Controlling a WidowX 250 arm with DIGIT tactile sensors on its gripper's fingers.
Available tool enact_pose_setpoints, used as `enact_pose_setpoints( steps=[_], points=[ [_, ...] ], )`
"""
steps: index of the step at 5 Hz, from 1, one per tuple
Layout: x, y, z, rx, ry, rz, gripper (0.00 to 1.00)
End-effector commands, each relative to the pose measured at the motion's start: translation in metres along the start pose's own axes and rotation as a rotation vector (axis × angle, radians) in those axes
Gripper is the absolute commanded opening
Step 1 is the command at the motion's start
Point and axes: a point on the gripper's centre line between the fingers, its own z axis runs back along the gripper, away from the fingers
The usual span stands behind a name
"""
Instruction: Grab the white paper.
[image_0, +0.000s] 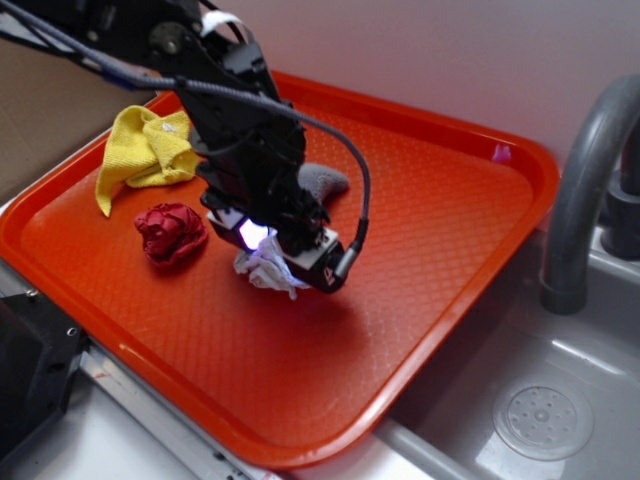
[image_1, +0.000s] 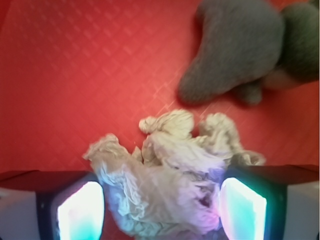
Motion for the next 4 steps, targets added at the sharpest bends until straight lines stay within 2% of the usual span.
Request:
enact_pose_setpoints(
  steps=[1, 4],
  points=[
    [0.0002, -0.0037, 0.0006, 0.001, -0.028, -0.015, 0.0],
    [0.0006, -0.0019, 0.0002, 0.024, -0.035, -0.026, 0.0]
  ],
)
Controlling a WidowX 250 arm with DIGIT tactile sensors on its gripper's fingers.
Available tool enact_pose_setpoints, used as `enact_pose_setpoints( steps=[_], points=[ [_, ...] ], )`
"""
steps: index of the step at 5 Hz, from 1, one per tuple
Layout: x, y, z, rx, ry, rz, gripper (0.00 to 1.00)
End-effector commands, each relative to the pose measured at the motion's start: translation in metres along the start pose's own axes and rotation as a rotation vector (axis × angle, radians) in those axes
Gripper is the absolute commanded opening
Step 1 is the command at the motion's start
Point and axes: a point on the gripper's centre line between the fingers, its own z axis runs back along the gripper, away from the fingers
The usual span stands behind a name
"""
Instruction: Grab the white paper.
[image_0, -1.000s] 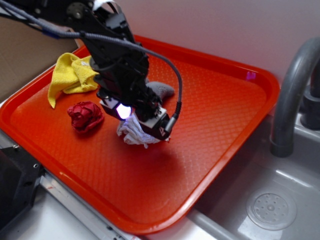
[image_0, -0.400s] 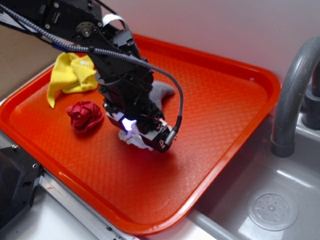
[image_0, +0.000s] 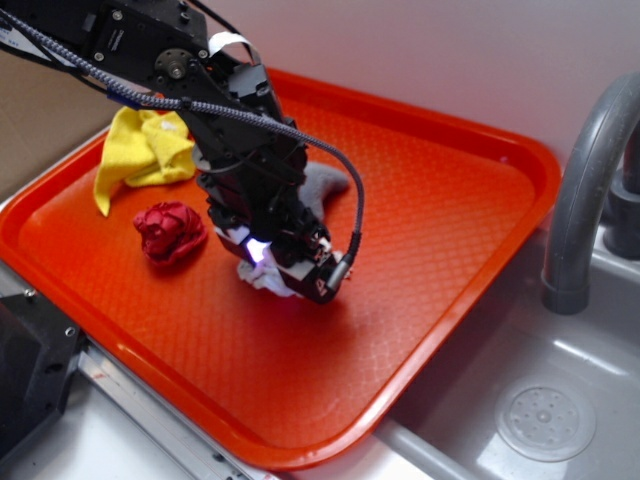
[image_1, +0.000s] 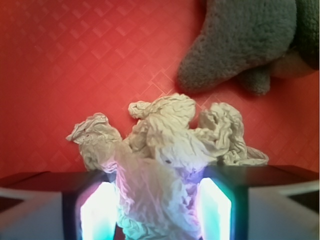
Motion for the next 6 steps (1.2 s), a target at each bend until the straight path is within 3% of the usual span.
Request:
enact_pose_setpoints(
  steps=[1, 2, 3, 5, 6],
  points=[
    [0.003, -0.004, 0.006, -0.001, -0.024, -0.02, 0.0],
    [0.006, 0.002, 0.015, 0.074, -0.005, -0.031, 0.0],
    [0.01, 0.006, 0.05, 0.112, -0.003, -0.045, 0.0],
    [0.013, 0.014, 0.113, 0.113, -0.05, -0.018, 0.0],
    [0.013, 0.024, 0.141, 0.04, -0.036, 0.012, 0.0]
  ],
)
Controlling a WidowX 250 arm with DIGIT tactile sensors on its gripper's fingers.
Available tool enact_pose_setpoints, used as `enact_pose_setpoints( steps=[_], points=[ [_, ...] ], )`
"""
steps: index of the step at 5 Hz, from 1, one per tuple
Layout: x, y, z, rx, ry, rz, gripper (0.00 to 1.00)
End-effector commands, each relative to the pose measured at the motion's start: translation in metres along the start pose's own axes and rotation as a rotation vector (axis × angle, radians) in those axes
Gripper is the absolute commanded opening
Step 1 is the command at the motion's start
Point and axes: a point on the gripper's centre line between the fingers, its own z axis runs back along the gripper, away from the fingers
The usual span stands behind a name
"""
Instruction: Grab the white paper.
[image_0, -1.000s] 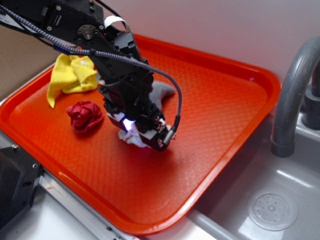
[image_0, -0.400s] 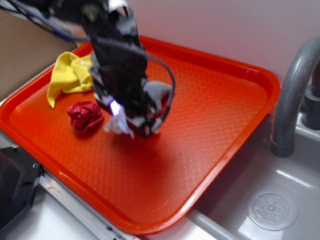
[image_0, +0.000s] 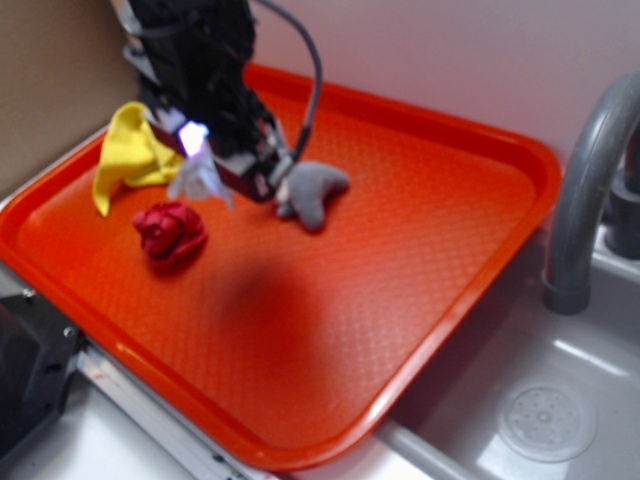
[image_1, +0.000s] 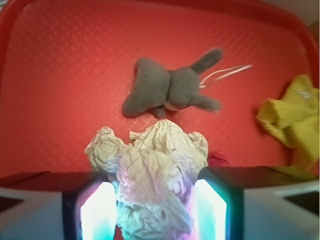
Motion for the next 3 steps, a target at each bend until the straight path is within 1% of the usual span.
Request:
enact_pose_setpoints(
  steps=[1, 2, 3],
  points=[
    [0.0064, 0.0312, 0.053, -0.198, -0.031, 0.104, 0.0],
    [0.0094, 0.0356, 0.0543, -0.22, -0.038, 0.13, 0.0],
    [0.0122, 0.0315, 0.0462, -0.288, -0.002, 0.098, 0.0]
  ],
)
